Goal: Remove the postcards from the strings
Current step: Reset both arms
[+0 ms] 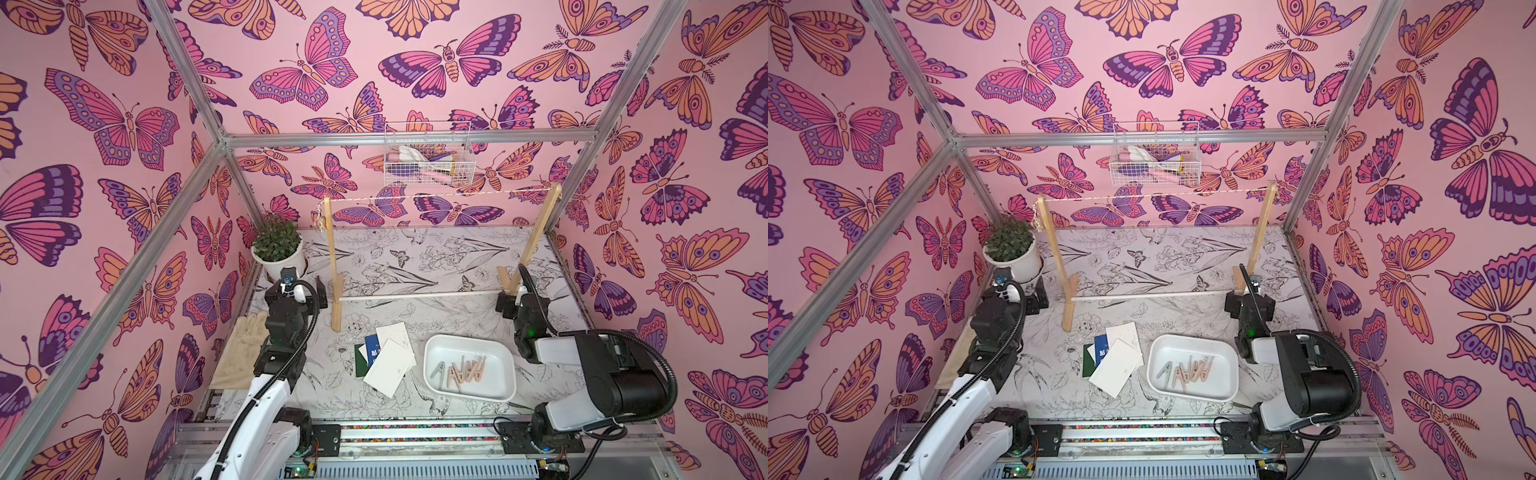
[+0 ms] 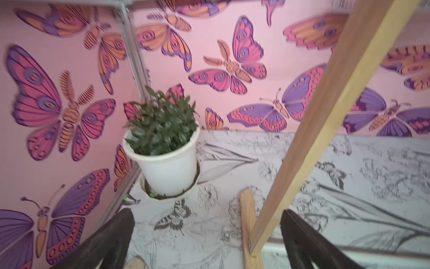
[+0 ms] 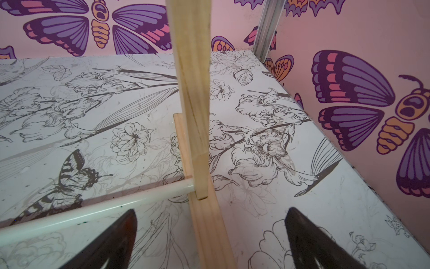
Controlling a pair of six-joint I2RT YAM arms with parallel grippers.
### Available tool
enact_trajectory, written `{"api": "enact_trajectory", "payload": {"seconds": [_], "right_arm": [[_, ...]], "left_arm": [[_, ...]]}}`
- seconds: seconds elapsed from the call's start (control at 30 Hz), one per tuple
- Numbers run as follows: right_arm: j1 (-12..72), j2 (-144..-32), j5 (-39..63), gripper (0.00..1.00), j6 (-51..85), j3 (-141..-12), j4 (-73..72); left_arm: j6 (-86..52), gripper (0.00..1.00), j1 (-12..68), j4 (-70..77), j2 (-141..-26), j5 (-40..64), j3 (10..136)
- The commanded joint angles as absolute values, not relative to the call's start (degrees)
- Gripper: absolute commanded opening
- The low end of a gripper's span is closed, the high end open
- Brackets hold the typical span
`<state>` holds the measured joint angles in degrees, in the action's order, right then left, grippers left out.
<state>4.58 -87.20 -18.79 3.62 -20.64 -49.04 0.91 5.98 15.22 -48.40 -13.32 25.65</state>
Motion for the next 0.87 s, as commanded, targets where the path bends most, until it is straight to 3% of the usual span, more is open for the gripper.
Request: {"api": "enact_trajectory", "payload": {"seconds": [0.0,0.23,0.5,0.83], "right_arm": [[4.2,-86.5,-18.5,0.99,4.1,-21.6,-49.4],[4.2,-86.5,-18.4,0.99,4.2,-21.8,-49.2],[3.5,-86.5,-17.0,0.99,4.3,-22.1,-48.3],[2.9,-86.8,-15.8,0.99,4.7,-22.9,-47.3]], "left_arm": [[0.3,1.00,3.3,20.8,-54.2,-6.4,21.2],[2.1,1.00,1.5,42.6,-74.5,-5.4,19.9],[2.0,1.00,0.4,54.6,-86.9,-2.6,19.4],[3.1,1.00,0.3,56.8,-89.0,-0.3,19.4]]}}
